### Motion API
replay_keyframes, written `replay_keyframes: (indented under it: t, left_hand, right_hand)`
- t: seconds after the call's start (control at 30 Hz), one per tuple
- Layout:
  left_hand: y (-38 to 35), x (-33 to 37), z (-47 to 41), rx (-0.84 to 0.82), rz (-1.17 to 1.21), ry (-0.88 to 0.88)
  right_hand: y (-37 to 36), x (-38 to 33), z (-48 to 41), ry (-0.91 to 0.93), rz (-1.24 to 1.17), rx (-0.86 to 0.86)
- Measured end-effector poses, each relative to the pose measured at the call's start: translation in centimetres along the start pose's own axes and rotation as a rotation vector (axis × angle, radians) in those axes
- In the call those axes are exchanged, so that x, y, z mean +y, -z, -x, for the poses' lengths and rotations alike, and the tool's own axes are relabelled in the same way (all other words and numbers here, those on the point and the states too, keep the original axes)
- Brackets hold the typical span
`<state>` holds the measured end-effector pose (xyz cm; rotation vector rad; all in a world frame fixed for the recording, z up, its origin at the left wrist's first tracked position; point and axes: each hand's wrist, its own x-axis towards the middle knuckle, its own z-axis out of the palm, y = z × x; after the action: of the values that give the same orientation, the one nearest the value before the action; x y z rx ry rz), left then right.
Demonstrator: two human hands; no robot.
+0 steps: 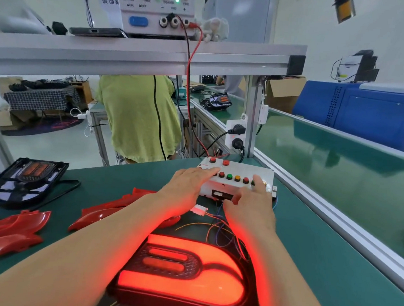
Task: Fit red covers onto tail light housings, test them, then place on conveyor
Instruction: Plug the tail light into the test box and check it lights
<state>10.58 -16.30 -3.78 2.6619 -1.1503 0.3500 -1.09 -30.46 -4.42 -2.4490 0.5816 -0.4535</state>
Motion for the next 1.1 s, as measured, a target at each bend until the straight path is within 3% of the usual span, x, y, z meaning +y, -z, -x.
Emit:
replay_keyframes:
  t: [0.23, 0.47, 1.1]
  left_hand:
    - [0.2, 0.1, 0.2, 0.001, 0.031, -0.006]
    - [0.7, -0.2, 1.0, 0.052, 0.127, -0.003]
    - [1.1, -0.2, 1.6, 0.027, 0.089, 0.023]
  right_hand:
    - [-0.2, 0.0, -0.1, -0.03, 0.045, -0.081]
    - [0.0, 0.0, -0.2, -0.016, 0.036, -0.052]
    - [0.4, -0.5, 0.0, -0.015, 0.066, -0.058]
